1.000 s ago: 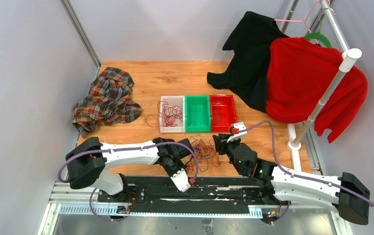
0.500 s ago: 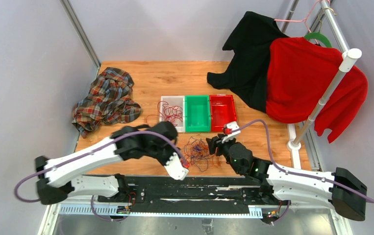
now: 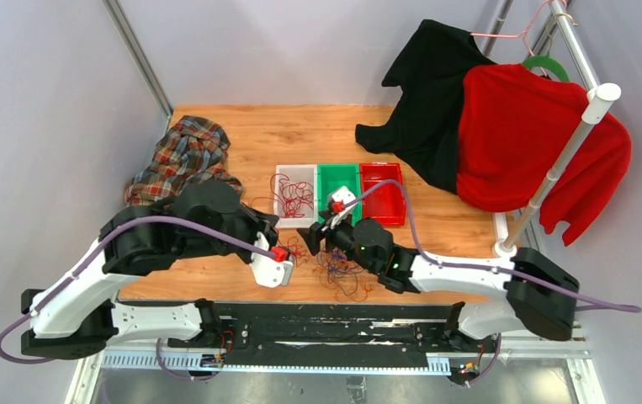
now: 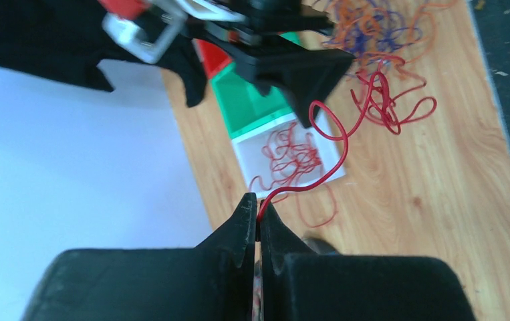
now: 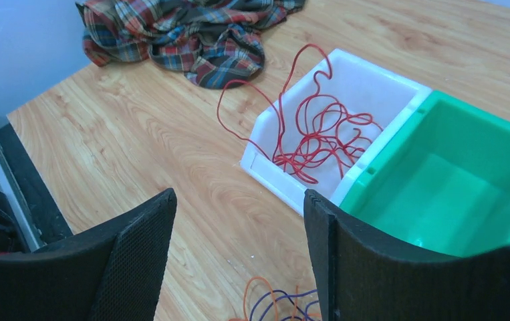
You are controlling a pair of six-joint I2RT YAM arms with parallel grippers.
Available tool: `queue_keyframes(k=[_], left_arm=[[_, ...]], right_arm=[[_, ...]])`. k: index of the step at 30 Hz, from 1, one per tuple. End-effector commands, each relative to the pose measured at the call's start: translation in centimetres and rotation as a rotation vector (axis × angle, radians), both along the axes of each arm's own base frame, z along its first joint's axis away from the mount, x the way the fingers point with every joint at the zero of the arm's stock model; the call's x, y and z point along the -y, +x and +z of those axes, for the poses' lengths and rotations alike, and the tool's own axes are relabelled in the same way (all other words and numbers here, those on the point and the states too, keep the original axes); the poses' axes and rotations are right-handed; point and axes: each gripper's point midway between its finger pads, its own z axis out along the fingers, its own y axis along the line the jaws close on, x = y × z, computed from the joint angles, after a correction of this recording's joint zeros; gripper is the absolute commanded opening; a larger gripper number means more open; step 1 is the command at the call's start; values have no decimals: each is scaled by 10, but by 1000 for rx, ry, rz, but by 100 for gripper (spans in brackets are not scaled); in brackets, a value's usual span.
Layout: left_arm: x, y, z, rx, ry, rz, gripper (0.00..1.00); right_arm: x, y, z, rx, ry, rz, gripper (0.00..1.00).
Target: Untangle the cables
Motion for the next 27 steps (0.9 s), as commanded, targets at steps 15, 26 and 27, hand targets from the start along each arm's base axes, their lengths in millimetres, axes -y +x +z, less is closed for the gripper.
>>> queue_keyframes(k=[15,26,27], left_arm=[[-38,121,-6,101,7,435,0],[-15,198,-94,20,46,545,1],[-15,206,-103,17,59,558,1]], right_arm=[[64,8,-95,-135,-87,-256,67],[102,6,-67,-101,-59,-354,70],[105,6,-65,-100,-55,-360,70]])
